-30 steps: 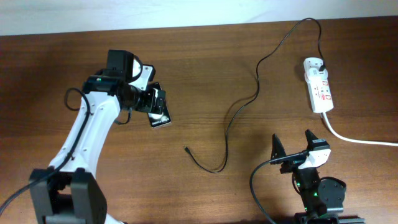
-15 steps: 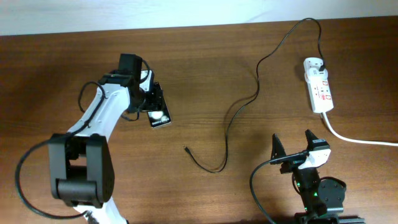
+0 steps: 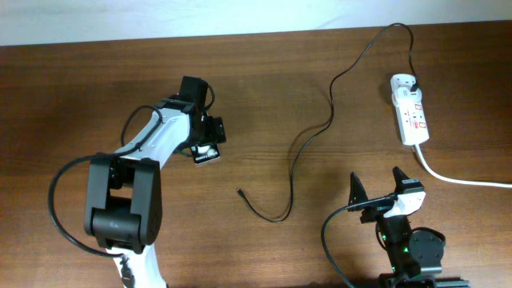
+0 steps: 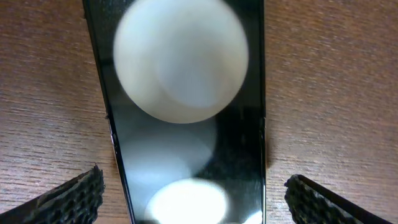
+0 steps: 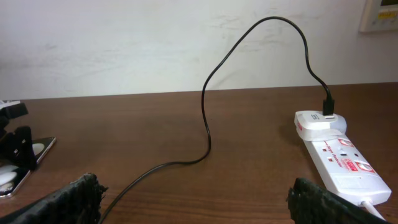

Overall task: Plug charger to phone and switch on socket
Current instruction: 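Reach the left gripper to the black phone and grasp it, then lift the phone with the left gripper and tilt it upright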

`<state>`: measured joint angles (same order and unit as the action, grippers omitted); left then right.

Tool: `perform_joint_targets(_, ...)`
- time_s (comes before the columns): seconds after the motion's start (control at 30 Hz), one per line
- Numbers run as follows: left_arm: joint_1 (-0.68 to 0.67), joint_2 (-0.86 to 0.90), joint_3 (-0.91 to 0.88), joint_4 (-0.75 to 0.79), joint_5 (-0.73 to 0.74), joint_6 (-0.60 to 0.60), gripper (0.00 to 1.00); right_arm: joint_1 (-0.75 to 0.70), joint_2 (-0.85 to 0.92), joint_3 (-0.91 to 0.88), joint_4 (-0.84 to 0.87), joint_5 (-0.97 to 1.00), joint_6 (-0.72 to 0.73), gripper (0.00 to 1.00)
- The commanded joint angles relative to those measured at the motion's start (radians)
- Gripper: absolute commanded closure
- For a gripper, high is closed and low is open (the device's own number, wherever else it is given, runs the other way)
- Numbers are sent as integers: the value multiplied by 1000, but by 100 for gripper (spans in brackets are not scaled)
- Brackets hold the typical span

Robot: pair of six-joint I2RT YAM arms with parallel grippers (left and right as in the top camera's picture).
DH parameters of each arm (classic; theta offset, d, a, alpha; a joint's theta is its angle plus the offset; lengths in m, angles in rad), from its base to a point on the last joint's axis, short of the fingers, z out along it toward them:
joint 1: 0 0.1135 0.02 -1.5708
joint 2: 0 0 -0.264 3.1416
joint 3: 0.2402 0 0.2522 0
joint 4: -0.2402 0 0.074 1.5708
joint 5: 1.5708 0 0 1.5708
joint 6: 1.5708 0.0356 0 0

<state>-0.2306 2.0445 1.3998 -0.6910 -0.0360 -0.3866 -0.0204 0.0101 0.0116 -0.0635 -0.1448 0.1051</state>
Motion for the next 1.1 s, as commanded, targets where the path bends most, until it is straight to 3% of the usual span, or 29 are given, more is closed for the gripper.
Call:
perform_joint_targets(0.0,-2,45,7,2,-25,-25,5,8,-6,-6,-3,-5,3,1)
perform_joint_targets(0.27,-7,100,6,-69,64,-24,16,8,-6,-6,-3,-5,3,1)
perform_joint_targets(0.5,-61,100,6,-210,77,-24,16,8,-6,-6,-3,-5,3,1)
perform_joint_targets(0.57,-72,100,6,-216,57,-24,3,8,-6,-6,-3,-5,3,1)
perform_joint_targets(0.67,-59,100,6,-177,1,-24,1,8,-6,-6,-3,-5,3,1)
perform_joint_targets(0.9,23,100,6,89,-35,-25,0,8,-6,-6,-3,-5,3,1)
perform_joint_targets(0.93,19,100,6,89,-32,-25,6,8,-6,-6,-3,-5,3,1)
perform_joint_targets(0.97,8,100,6,75,-32,-24,24,8,-6,-6,-3,-5,3,1)
perform_joint_targets(1.07,-32,100,5,30,-32,-24,27,8,-6,-6,-3,-5,3,1)
